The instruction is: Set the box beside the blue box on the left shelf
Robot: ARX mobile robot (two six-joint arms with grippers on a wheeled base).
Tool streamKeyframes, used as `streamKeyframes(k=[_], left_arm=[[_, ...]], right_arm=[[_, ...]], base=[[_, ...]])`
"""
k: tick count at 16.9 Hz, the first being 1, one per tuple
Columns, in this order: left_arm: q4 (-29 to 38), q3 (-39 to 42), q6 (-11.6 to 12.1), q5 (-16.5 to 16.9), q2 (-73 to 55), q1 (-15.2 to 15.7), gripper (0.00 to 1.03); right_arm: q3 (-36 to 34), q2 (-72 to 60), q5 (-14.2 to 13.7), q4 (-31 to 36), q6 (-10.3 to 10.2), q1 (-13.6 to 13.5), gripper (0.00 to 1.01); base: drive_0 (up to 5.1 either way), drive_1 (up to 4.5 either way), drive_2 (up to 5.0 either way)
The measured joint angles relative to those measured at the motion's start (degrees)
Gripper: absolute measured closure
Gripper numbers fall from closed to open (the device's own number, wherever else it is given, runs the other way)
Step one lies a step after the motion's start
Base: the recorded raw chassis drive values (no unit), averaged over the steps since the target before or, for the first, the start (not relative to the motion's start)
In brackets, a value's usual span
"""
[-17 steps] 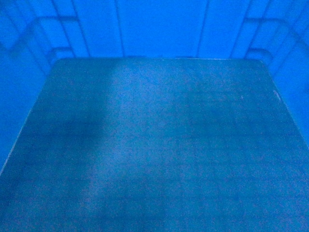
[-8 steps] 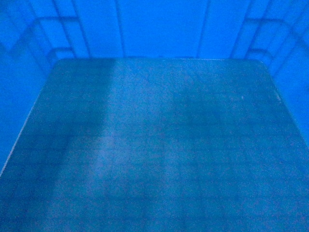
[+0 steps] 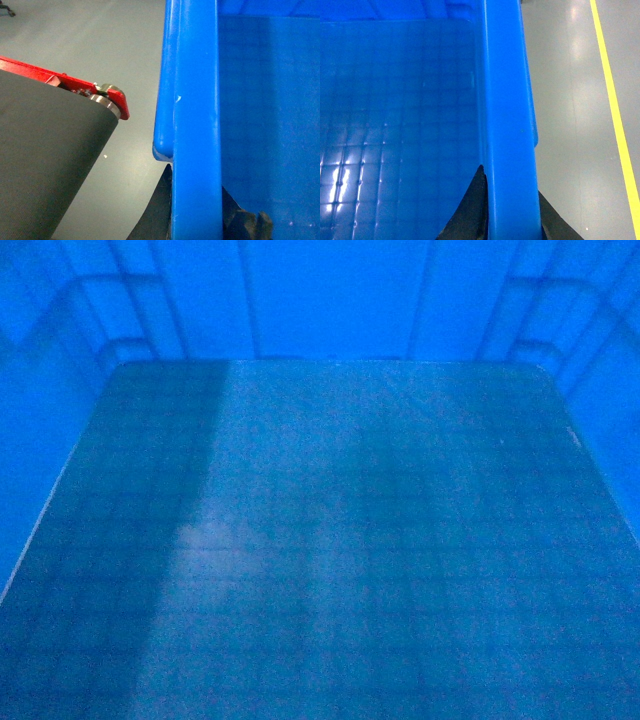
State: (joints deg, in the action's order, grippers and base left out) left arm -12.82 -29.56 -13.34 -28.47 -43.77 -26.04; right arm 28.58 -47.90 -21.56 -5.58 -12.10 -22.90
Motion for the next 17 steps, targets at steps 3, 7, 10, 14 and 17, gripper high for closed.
streamKeyframes(k=[3,7,10,14,17], left_arm=[[0.0,0.0,0.0,0.0,0.0,0.0,0.94],[0.0,0.0,0.0,0.0,0.0,0.0,0.94],[0.0,0.0,0.0,0.0,0.0,0.0,0.94],[0.0,0.0,0.0,0.0,0.0,0.0,0.94],[-0.1,0.0,0.0,0.0,0.0,0.0,0.94]], right_arm=[[0.0,0.0,0.0,0.0,0.0,0.0,0.92],[0.0,0.0,0.0,0.0,0.0,0.0,0.92],[0.0,0.0,0.0,0.0,0.0,0.0,0.92],[0.0,0.0,-0.2,0.0,0.0,0.0,0.92],[0.0,0.0,-0.2,-0.1,0.0,0.0,0.92]], base=[[-1.7,-1.7,-1.7],[-1.7,-1.7,-1.7],[-1.7,-1.7,-1.7],[-1.3,-1.27,-1.3],[0.0,0.0,0.0]])
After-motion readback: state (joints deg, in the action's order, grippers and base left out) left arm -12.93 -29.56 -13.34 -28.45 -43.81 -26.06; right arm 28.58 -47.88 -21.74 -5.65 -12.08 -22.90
